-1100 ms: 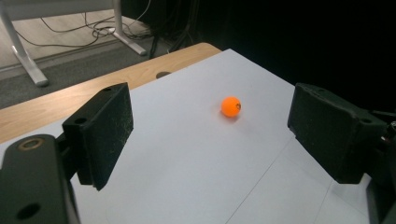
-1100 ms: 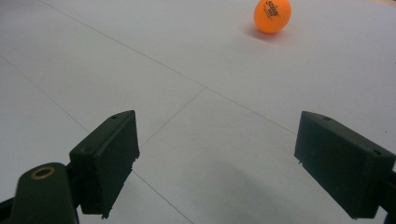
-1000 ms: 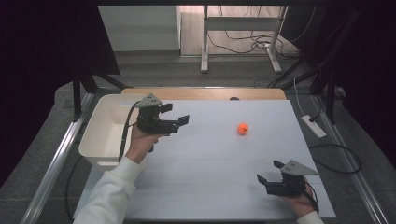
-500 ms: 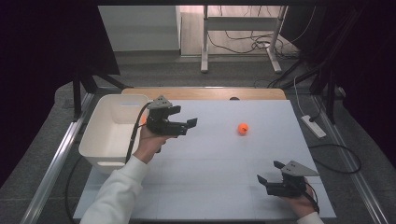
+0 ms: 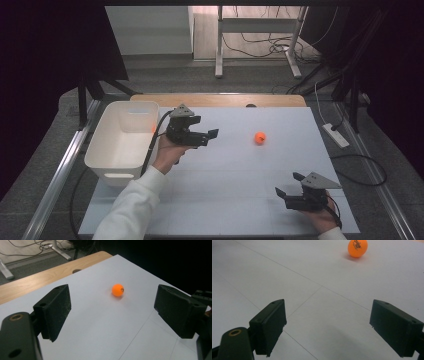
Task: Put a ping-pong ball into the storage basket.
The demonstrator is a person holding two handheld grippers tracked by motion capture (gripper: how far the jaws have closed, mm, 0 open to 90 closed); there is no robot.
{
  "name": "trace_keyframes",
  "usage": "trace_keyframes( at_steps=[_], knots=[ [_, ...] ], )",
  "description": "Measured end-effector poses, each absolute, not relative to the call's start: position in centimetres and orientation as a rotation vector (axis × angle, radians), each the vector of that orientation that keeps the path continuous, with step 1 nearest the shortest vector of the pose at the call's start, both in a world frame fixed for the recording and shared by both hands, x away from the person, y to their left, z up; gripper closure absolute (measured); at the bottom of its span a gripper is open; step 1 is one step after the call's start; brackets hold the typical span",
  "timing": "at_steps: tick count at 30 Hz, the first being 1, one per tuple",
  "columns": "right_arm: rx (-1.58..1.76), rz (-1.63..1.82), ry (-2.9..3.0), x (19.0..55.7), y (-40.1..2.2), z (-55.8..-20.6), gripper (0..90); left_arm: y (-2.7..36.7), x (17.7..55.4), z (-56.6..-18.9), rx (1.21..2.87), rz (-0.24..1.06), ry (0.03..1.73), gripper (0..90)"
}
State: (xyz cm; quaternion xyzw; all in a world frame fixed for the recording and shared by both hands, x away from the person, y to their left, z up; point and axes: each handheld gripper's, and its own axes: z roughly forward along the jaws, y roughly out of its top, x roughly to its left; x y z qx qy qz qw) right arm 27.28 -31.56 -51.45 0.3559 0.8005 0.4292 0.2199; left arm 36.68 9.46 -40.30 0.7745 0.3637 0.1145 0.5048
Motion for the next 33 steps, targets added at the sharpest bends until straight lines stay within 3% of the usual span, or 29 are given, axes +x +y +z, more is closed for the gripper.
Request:
trace_keyframes(
  at_steps=[33],
  knots=[
    [0.985,1.189,2.212,27.2,-31.7,-51.5,13.2,4.3,39.1,-42.9,1.969,0.282,0.849,14.9]
  ],
)
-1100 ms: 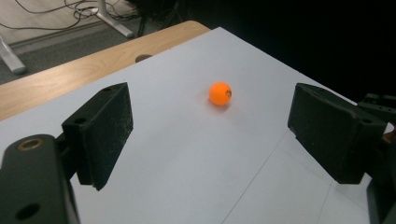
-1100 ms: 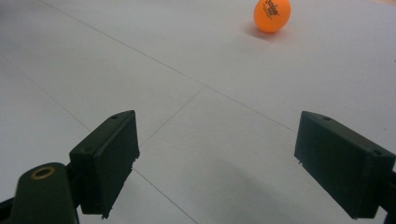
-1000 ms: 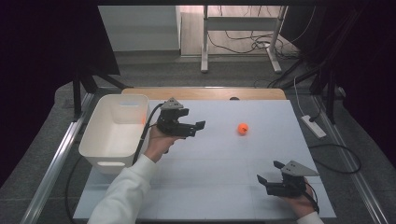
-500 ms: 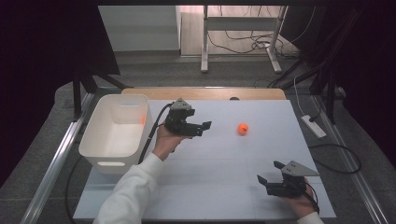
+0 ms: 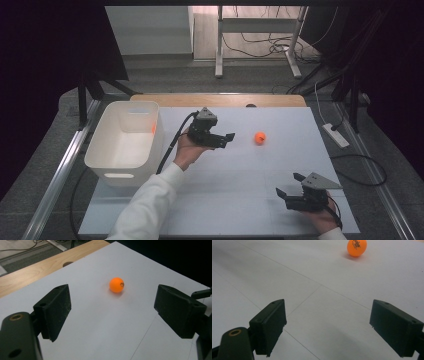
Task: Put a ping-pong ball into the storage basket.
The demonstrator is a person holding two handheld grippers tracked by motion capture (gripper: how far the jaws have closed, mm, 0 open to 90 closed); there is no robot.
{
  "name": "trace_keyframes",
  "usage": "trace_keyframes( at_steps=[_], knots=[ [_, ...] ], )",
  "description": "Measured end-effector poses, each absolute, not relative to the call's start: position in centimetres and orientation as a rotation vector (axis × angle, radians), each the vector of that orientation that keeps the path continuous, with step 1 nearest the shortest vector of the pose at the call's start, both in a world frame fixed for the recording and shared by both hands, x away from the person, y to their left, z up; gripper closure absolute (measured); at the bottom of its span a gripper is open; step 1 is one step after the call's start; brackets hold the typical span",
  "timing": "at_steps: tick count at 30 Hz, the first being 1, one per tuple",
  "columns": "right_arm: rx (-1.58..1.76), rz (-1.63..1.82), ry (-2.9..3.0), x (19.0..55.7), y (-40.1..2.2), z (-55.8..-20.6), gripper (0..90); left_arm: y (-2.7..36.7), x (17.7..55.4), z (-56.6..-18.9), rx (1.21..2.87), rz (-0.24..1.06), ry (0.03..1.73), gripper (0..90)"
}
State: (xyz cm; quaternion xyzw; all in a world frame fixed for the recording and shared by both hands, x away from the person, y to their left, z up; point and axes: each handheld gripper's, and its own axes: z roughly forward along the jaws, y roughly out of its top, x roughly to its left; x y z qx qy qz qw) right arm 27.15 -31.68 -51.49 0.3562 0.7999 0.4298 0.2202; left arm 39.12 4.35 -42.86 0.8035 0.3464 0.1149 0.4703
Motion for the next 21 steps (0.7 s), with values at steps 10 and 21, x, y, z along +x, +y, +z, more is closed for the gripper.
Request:
trace_keyframes(
  at_steps=[10,21],
  knots=[
    [0.988,1.190,2.210,27.1,-31.7,-51.4,13.2,2.9,39.5,-43.8,2.007,0.280,0.830,14.8],
    [0.985,1.199,2.205,27.1,-31.7,-51.4,13.2,1.2,40.0,-44.7,2.021,0.280,0.813,14.9]
  ],
)
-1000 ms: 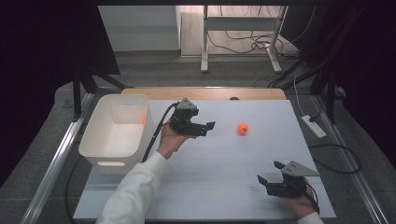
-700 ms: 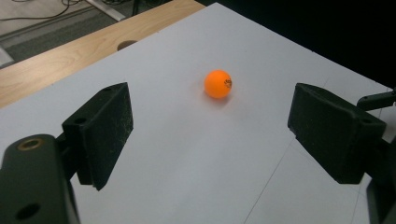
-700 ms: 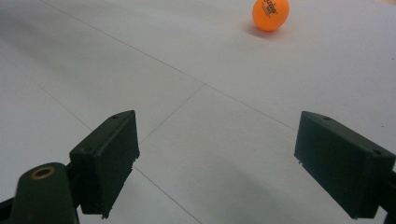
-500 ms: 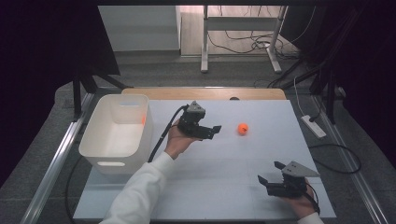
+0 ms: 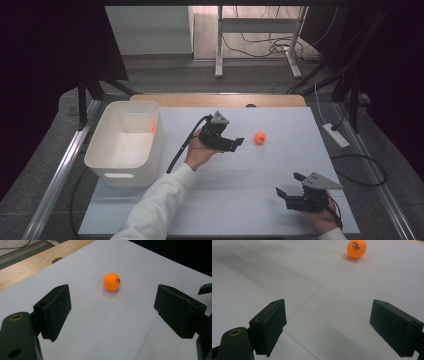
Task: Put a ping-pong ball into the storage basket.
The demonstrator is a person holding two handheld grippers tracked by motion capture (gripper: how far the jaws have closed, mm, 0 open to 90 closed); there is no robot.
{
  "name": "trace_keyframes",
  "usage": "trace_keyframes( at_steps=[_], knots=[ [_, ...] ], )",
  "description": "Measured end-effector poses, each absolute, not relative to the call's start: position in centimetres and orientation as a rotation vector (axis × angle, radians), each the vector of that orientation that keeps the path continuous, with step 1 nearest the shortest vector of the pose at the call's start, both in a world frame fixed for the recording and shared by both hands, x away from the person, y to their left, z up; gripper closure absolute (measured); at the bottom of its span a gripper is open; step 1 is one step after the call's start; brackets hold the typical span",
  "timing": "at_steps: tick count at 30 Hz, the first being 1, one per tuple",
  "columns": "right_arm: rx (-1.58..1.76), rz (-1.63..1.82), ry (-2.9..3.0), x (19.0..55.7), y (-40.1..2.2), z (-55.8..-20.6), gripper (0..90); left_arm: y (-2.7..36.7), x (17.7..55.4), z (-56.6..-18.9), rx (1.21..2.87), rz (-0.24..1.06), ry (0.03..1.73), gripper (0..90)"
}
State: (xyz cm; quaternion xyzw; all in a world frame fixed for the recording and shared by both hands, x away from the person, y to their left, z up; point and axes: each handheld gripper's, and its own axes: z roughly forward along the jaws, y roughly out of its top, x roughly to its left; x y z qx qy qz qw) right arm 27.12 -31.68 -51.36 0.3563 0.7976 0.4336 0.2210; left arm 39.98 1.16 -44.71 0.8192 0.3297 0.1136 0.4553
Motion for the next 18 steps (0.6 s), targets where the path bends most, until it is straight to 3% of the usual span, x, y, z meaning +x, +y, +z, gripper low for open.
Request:
trace_keyframes(
  at_steps=[18],
  knots=[
    [0.984,1.197,2.204,27.1,-31.7,-51.4,13.2,-1.0,40.5,-46.5,2.057,0.241,0.806,15.0]
  ],
)
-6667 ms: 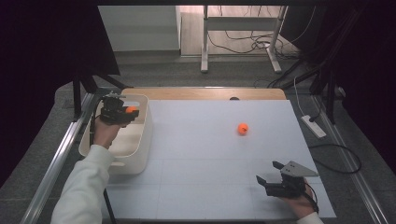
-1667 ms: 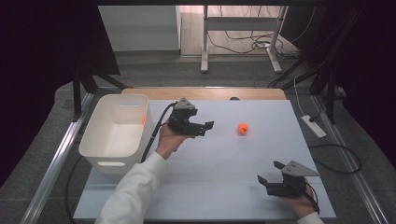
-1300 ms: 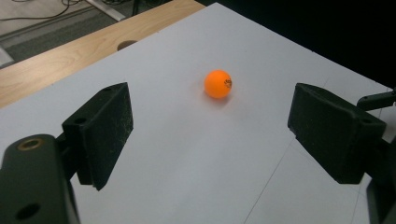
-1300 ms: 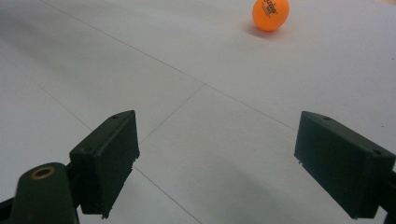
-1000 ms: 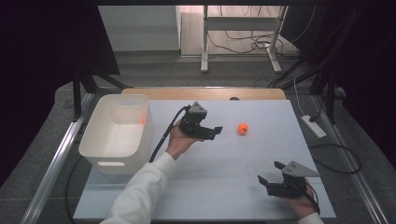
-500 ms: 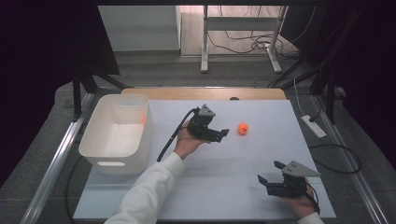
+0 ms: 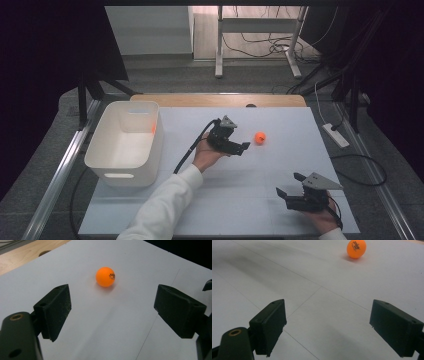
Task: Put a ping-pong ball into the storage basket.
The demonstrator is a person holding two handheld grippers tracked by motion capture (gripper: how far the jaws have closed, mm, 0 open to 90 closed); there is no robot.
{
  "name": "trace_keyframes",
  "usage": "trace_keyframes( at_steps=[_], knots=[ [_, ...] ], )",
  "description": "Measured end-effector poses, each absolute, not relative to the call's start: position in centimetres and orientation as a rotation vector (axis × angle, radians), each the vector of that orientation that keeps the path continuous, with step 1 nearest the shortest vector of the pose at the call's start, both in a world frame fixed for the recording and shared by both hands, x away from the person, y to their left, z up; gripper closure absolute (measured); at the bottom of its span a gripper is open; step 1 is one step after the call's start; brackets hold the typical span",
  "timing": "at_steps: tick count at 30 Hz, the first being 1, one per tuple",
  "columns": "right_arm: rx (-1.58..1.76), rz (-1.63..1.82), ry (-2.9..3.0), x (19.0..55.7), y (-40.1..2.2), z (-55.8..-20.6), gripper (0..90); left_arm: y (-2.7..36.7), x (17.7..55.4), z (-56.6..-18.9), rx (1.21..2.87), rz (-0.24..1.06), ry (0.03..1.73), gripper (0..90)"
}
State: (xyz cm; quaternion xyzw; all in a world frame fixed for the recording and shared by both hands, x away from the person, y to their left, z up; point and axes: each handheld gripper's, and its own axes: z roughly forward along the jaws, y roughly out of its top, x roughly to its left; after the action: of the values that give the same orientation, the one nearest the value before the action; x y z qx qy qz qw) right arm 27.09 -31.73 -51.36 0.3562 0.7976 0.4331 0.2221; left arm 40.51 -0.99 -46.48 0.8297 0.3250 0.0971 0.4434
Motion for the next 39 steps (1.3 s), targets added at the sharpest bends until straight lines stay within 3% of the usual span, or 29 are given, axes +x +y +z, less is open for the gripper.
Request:
trace_keyframes(
  at_steps=[39],
  knots=[
    [0.992,1.209,2.190,27.0,-32.0,-51.2,13.1,-4.2,42.4,-49.4,2.121,0.229,0.808,15.3]
  ],
)
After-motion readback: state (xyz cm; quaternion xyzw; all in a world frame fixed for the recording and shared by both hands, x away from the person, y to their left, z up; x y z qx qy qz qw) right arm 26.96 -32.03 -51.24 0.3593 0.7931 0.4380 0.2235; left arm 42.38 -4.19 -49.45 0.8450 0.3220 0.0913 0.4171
